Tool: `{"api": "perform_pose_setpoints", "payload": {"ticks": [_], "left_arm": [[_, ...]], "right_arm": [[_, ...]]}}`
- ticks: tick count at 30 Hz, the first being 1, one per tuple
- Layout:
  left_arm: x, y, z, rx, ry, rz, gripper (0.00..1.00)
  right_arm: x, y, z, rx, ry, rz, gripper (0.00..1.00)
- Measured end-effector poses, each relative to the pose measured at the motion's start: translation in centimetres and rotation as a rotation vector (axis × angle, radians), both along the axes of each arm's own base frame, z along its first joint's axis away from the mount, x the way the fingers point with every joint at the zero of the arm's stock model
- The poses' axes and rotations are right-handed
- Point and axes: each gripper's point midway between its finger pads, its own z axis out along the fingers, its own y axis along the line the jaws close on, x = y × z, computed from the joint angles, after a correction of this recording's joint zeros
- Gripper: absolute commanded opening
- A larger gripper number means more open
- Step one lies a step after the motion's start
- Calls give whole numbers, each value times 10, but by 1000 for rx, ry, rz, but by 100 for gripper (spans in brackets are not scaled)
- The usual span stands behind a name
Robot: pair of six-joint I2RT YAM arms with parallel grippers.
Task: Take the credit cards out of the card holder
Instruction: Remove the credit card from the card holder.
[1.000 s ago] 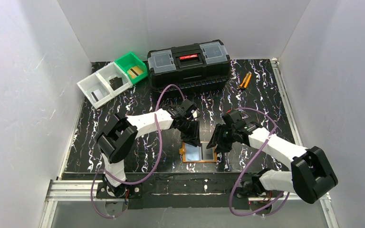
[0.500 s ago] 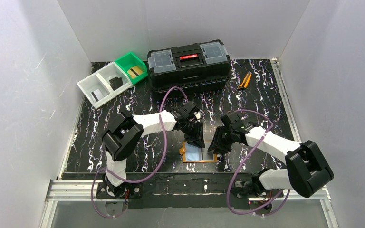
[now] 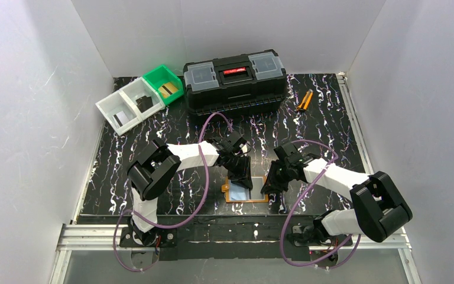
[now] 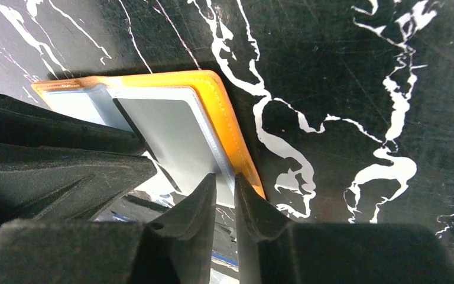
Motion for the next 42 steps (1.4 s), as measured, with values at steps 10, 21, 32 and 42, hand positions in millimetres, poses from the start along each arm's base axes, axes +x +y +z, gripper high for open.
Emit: {"api": "perform_pose_setpoints", "payload": {"ticks": [10, 21, 32, 42], "left_arm": [[-1, 0, -2, -9, 0, 2, 25], [3, 0, -2, -27, 13, 26, 22], [2, 7, -4, 9, 10, 22, 24], [0, 17, -5, 57, -21, -24, 29]], "right_arm": [[-1, 1, -2, -1, 8, 4, 21], [-8, 11, -3, 12, 49, 38, 19], [-10, 14, -4, 16, 68, 32, 13], [-12, 21, -5, 48, 91, 39, 10]]}}
